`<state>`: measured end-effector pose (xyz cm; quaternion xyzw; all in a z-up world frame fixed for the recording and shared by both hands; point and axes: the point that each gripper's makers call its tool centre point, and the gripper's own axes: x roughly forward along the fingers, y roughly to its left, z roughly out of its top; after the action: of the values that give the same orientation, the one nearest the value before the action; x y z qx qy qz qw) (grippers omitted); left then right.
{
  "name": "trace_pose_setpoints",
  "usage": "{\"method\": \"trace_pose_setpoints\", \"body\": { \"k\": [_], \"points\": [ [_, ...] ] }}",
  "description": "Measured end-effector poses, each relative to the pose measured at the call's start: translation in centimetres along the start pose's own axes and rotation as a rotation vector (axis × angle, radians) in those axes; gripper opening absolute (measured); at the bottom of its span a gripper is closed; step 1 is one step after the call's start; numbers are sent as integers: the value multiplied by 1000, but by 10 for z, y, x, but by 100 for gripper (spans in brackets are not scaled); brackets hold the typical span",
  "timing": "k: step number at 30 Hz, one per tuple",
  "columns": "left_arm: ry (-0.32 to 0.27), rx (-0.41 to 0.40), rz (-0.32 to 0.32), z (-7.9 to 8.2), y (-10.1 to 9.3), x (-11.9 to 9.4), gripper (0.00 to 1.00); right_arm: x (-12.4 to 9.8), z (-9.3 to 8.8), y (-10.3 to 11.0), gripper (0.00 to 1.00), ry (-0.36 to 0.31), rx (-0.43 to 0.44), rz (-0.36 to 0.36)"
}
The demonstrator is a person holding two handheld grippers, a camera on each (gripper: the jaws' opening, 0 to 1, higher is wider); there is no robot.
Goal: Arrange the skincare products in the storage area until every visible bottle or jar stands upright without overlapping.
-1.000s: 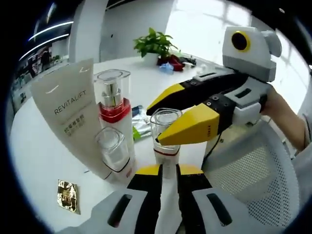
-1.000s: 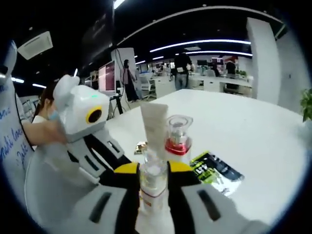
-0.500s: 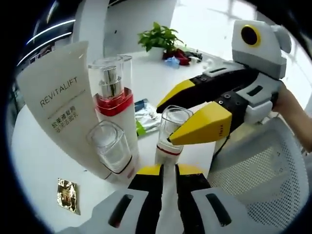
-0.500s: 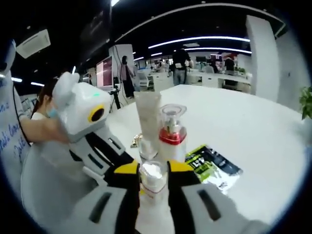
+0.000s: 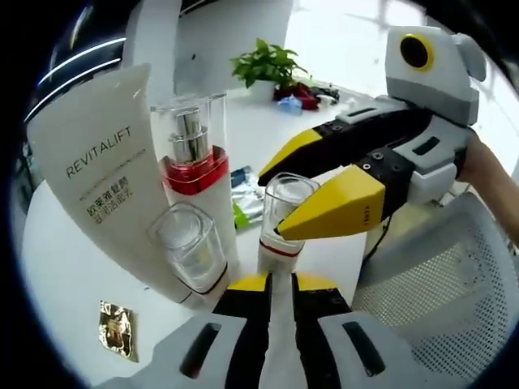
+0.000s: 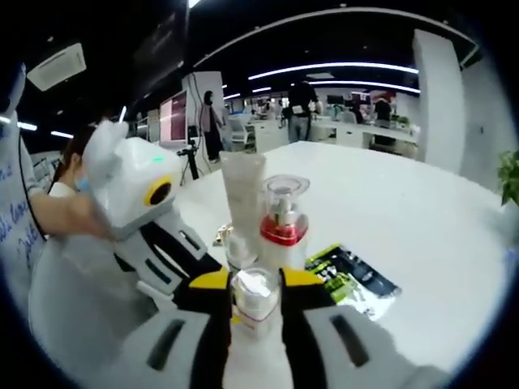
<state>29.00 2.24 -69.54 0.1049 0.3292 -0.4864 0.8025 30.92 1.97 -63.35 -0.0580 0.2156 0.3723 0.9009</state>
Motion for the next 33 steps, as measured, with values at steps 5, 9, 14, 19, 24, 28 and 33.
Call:
{"method": "trace_pose_setpoints", "body": {
  "k": [5,9,14,19,24,28,33],
  "points": [
    [-4,2,-1,1,0,1,7,0,-4,1,25,14,7,1],
    [-1,3,1,0,1,1,7,1,-5,1,26,20,2,7],
    [0,3,2,-1,1,2,7,3,-7,2,27,30,7,21],
    [3,6,0,-2,0,1,7,0,-9,3,29,37,10,27],
    [3,4,4,-2,1,1,7,-5,-14,5,30,52,11,35],
    [2,7,9,-3,2,0,7,-6,-20,13,30,71,2,66],
    [3,12,8,-3,1,0,7,-6,-29,17,30,102,-10,77]
  ]
}}
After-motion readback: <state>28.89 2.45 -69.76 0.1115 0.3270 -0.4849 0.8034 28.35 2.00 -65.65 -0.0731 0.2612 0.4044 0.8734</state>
